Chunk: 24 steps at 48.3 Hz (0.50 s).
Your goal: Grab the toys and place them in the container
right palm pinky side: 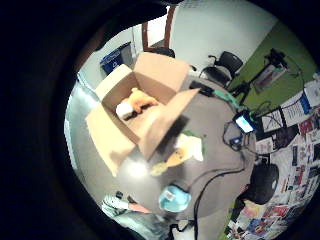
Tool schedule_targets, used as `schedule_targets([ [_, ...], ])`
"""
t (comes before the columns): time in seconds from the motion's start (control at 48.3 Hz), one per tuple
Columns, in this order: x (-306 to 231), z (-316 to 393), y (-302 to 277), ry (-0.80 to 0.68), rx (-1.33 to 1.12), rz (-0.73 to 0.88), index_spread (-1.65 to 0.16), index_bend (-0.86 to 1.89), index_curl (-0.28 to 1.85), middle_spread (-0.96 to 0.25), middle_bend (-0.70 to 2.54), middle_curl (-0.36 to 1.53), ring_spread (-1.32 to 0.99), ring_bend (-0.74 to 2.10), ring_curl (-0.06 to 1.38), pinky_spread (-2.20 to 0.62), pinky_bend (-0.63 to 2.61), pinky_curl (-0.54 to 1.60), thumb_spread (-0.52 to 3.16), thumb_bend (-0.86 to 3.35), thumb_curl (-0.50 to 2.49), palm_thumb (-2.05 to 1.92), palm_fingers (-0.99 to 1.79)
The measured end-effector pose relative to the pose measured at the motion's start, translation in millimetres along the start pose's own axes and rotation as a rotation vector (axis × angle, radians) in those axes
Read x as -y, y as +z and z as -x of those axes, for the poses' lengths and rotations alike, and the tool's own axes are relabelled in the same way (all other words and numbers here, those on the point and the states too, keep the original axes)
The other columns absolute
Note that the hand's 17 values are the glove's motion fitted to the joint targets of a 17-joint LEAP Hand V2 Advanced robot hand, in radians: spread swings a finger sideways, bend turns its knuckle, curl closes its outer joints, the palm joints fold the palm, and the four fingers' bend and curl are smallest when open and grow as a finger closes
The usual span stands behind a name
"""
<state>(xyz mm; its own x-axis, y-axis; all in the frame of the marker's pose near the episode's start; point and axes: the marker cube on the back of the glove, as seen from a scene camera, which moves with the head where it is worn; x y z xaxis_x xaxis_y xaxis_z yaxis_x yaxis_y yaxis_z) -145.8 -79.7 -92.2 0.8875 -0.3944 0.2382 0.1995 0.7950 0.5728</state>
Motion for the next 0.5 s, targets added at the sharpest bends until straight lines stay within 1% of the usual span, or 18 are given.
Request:
schedule_targets([
  [0.207, -70.4, -17.7, 11.4, -0.086, -0.111, 0.112, -0.22, 0.08, 0.22, 0.00, 0.13, 0.30, -0.05, 0.16, 0.22, 0.01, 0.59, 0.35, 1.13, -0.02, 0.34, 0.05, -0.29],
  [0.331, -119.5, -33.9, 30.7, -0.160, -0.133, 0.118, -0.22, 0.10, 0.21, -0.01, 0.15, 0.29, -0.05, 0.17, 0.22, 0.01, 0.56, 0.34, 1.14, -0.02, 0.33, 0.04, -0.23],
  [0.393, -141.2, -41.5, 43.8, -0.160, -0.111, 0.148, -0.22, 0.12, 0.21, -0.01, 0.16, 0.29, -0.06, 0.18, 0.22, 0.01, 0.56, 0.34, 1.16, -0.01, 0.32, 0.05, -0.18],
  [0.497, -178.2, -60.1, 74.3, -0.148, -0.090, 0.244, -0.23, 0.12, 0.21, -0.01, 0.17, 0.29, -0.07, 0.18, 0.23, 0.01, 0.55, 0.34, 1.18, -0.01, 0.32, 0.06, -0.16],
])
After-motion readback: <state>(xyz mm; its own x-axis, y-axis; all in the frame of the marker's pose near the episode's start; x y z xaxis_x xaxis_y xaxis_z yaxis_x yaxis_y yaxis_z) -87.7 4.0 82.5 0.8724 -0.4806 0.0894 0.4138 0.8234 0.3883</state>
